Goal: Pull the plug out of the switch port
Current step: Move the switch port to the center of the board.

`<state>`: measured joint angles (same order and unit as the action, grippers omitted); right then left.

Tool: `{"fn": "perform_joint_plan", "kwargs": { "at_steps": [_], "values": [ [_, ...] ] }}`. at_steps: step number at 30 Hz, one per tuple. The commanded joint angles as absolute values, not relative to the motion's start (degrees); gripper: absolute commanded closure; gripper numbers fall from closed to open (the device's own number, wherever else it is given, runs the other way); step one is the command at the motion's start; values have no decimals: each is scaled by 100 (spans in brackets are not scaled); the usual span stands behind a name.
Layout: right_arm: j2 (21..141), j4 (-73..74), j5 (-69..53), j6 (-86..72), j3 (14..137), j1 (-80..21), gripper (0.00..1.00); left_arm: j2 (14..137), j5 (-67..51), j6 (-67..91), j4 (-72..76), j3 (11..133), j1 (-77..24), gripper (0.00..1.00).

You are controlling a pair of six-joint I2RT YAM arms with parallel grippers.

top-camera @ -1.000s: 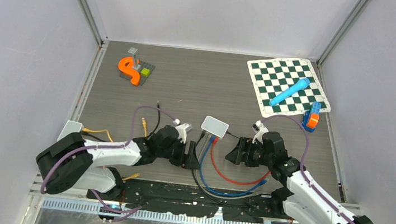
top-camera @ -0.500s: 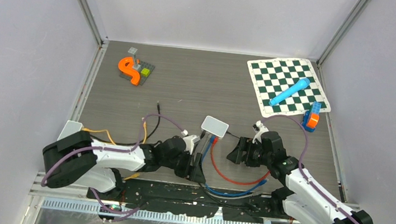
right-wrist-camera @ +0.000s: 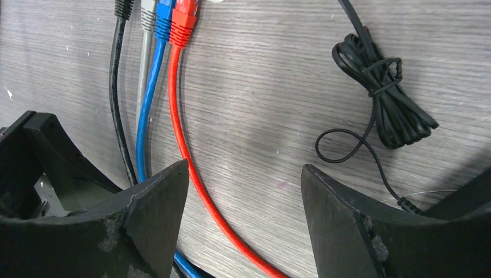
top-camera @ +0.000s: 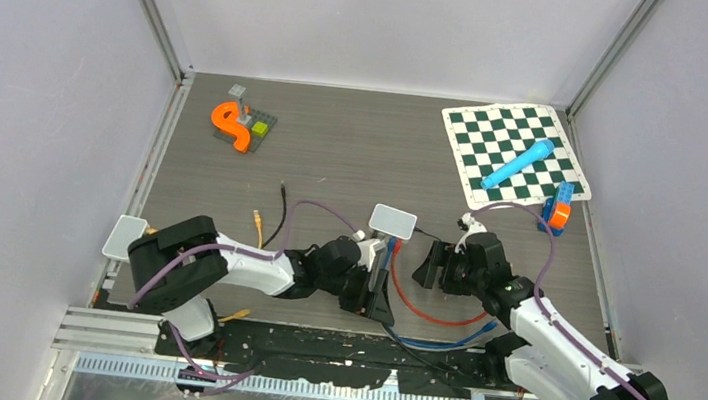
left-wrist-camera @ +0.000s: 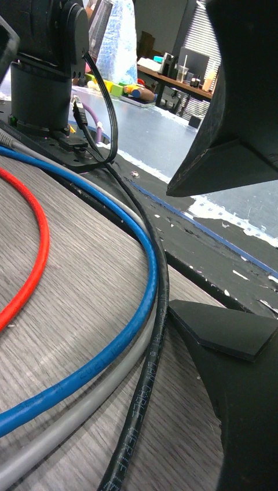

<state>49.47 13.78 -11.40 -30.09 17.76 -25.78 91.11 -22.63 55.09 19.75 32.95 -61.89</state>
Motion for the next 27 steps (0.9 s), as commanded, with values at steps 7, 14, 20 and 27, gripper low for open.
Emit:
{"fn": "perform_joint_plan", "kwargs": {
  "at_steps": [7, 14, 20, 27],
  "values": [
    [4999, 1577, -498, -2639, 2480, -2601, 22, 8473, -2051, 5384, 1999, 2989, -6222, 31],
    [5005, 1508, -281, -2559, 2773, -2602, 20, 7167, -851, 4760, 669, 2737, -6203, 13],
    [5450, 1010, -296, -2997, 2984, -2601, 18, 7024, 203, 3635, -652, 3696, -5770, 0],
    [6419, 727, -423, -3712, 3537, -2591, 13, 7548, -198, 2934, -845, 4693, -4600, 0]
  ]
}}
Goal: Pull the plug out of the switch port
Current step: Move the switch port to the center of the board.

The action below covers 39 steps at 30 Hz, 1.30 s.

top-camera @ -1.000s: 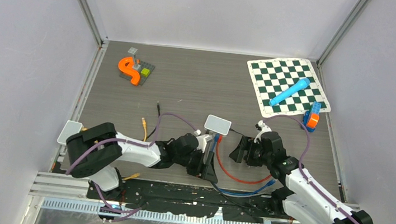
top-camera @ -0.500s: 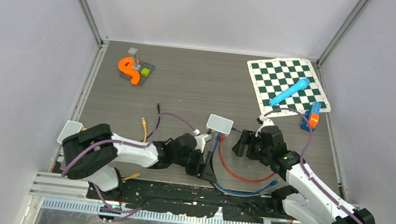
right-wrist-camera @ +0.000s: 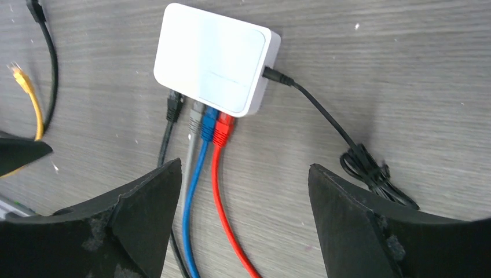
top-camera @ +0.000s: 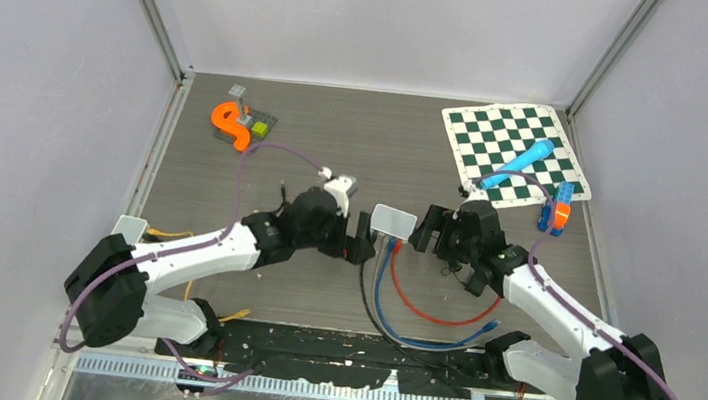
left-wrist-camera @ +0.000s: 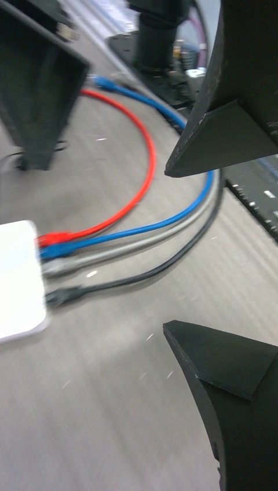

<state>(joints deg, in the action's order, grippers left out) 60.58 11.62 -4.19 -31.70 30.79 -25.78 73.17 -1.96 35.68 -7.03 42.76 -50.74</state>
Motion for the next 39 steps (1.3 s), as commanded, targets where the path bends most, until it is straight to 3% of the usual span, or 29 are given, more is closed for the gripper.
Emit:
{"fn": "perform_joint_plan", "kwargs": {
  "at_steps": [1, 3, 7, 14, 23, 32, 39],
  "values": [
    [6647, 637, -442, -3794, 3566, -2588, 13, 7695, -320, 2902, -658, 4734, -4456, 0],
    [6956, 487, -525, -4022, 3663, -2559, 13, 7992, -797, 2946, -288, 4913, -4154, 1],
    [7485, -26, -881, -4563, 3649, -2439, 14, 8760, -1346, 3093, -47, 5498, -3852, 11],
    [8445, -1268, -1818, -5108, 3423, -2118, 22, 9828, -1581, 3022, -77, 6220, -3802, 14],
    [8783, -1220, -1780, -4746, 3416, -1995, 25, 10779, -2003, 2875, 425, 6558, -3694, 21],
    [8934, -907, -1869, -4016, 3526, -1987, 30, 11048, -2645, 3272, 1079, 6260, -3712, 39],
    [9030, -895, -2145, -3458, 3422, -1987, 35, 10650, -2676, 3705, 1840, 5396, -3902, 44]
  ]
}}
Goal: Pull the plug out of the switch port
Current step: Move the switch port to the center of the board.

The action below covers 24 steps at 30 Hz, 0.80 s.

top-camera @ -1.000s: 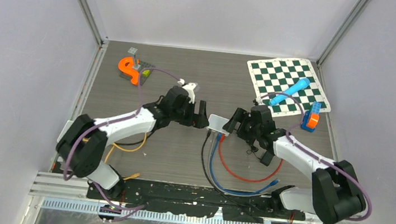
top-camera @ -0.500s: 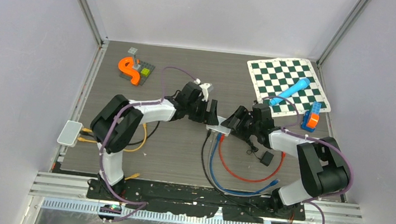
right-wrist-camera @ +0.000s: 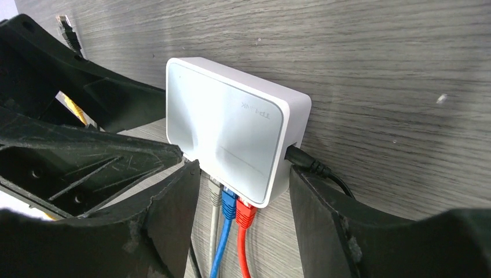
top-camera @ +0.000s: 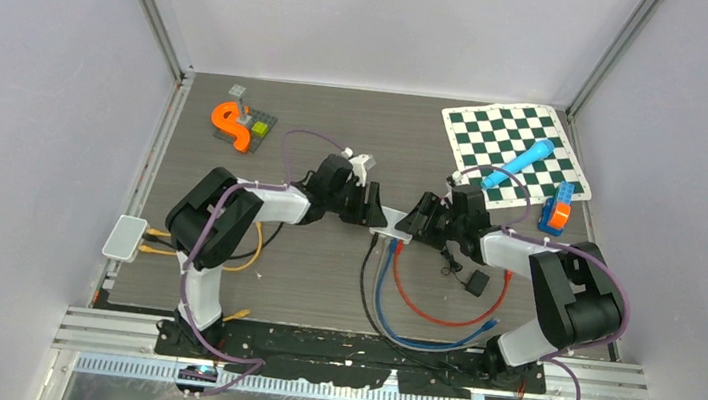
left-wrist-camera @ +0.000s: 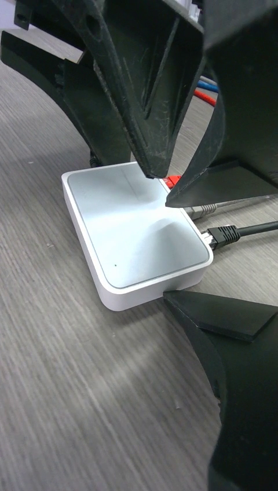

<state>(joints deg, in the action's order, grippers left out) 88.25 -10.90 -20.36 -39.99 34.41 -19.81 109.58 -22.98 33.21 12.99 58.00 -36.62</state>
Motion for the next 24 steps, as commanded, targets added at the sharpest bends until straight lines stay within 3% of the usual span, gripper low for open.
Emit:
{"fn": "perform_joint_plan", "kwargs": {
  "at_steps": [1, 13, 24],
  "values": [
    [9037, -931, -2215, -3439, 3403, -1991, 35, 10599, -2682, 3762, 1983, 5276, -3963, 45],
    [8605, -1299, -2552, -3392, 2514, -2182, 38, 9919, -2227, 4295, 2978, 3636, -4333, 44],
    [7448, -927, -2425, -3510, 2222, -2220, 38, 9914, -2202, 3864, 2209, 4360, -4326, 39]
  ]
}}
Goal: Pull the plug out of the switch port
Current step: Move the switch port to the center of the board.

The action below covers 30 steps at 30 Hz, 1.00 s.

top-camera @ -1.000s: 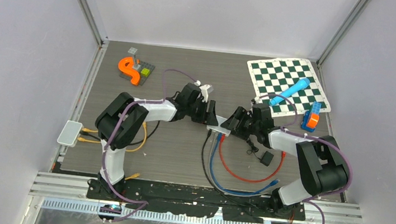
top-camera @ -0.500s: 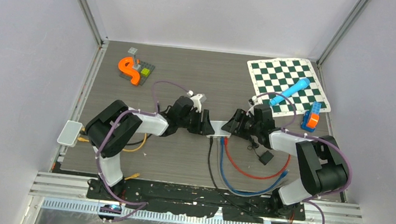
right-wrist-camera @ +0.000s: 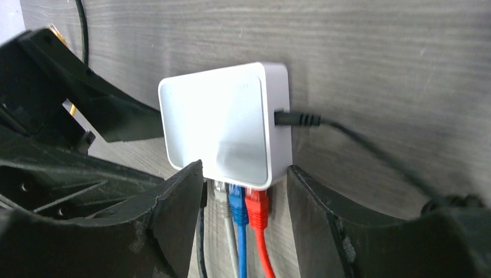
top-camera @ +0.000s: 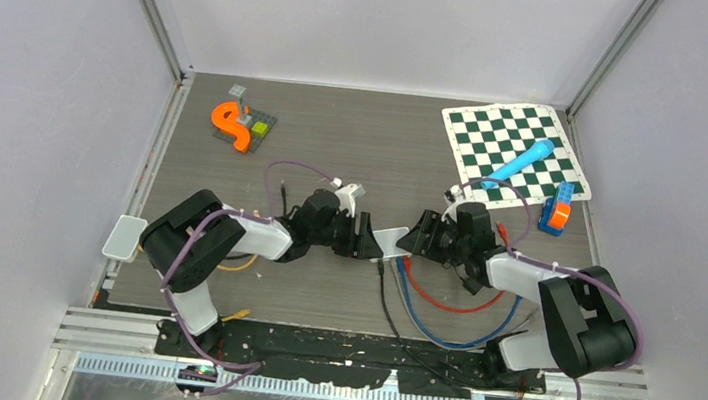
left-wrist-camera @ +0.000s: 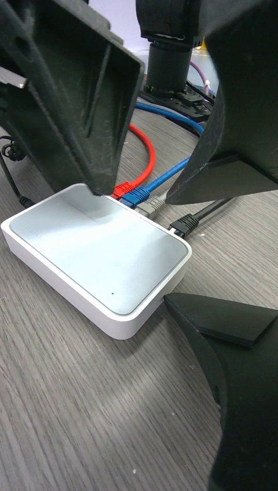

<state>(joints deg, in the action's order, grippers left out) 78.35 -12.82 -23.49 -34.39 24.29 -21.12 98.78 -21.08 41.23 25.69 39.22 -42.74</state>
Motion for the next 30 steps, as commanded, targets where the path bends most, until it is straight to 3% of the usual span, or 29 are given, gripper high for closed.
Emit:
{"fn": "perform_joint_plan", "kwargs": {
  "at_steps": [1, 11, 15, 20, 24, 30],
  "values": [
    [7398, -964, -2408, -3589, 2102, -2231, 38, 9950, -2237, 3825, 2135, 4472, -4330, 39],
    [6696, -1761, -1921, -4393, 1177, -2419, 38, 10153, -2411, 3749, 2049, 4554, -4315, 38],
    [5828, -557, -1114, -3900, 1601, -2422, 35, 10034, -2301, 3728, 2030, 4355, -4300, 36],
    [5174, 592, -112, -3206, 2216, -2416, 26, 9805, -2136, 3780, 2106, 4070, -4272, 33],
    [5511, 631, -116, -2968, 2643, -2350, 21, 9711, -2154, 3842, 2189, 4034, -4271, 32],
    [7097, 384, -1010, -2954, 3456, -2291, 24, 9594, -2161, 3969, 2307, 3955, -4271, 33]
  ]
}}
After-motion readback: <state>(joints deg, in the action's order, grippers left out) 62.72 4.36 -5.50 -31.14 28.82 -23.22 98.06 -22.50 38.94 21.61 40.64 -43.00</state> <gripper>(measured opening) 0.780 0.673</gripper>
